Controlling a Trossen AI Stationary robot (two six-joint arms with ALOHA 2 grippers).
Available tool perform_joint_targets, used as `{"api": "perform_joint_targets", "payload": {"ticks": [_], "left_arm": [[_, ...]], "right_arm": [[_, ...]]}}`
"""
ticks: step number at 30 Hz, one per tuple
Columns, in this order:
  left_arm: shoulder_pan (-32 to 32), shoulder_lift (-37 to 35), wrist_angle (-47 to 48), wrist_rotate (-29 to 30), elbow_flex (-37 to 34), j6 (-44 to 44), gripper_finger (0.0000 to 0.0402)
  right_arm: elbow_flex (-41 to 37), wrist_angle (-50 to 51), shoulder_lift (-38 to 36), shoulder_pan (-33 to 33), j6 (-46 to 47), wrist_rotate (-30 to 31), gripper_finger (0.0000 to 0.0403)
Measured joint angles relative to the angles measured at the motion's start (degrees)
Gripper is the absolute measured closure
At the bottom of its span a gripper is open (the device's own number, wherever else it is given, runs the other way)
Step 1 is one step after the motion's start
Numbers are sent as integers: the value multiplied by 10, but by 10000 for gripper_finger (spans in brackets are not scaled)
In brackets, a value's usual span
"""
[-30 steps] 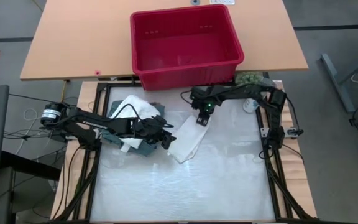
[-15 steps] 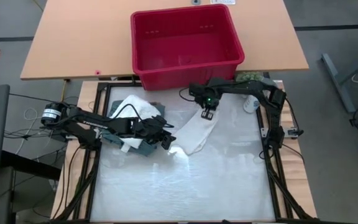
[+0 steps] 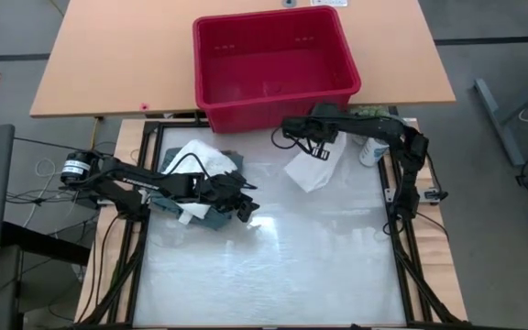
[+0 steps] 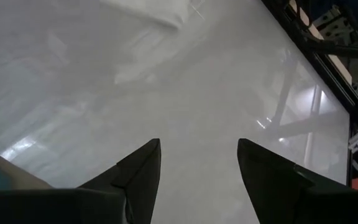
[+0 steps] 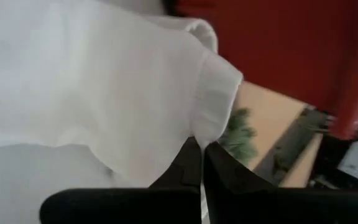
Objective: Fold Laundry from Bin
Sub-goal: Fold the white underwear in the red bin
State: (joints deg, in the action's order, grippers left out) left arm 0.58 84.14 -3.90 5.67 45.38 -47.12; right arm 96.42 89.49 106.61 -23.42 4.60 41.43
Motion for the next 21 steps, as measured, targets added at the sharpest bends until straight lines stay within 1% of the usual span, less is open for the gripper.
{"api": "perform_joint_targets", "payload": {"ticks": [2,4,7,11,17,19,21], "left_arm": [[0,0,0,-8,0,4,200],[0,0,0,-10,0,4,200],[0,0,1,-20,0,4,200],[0,0,1,-31,0,5,200],[0,0,2,-39,0,9,200],[0,0,2,-39,0,9,200],[0,0,2,-39,0,9,200]], "right_arm": [[13,6,0,6,1,31,379],[27,6,-3,14,-2,49,379],[51,6,-8,31,-7,117,379],[73,5,-6,40,-62,216,379],[105,6,-4,23,-132,323,380],[118,2,-4,15,-159,345,380],[127,-2,-5,11,-171,346,380]]}}
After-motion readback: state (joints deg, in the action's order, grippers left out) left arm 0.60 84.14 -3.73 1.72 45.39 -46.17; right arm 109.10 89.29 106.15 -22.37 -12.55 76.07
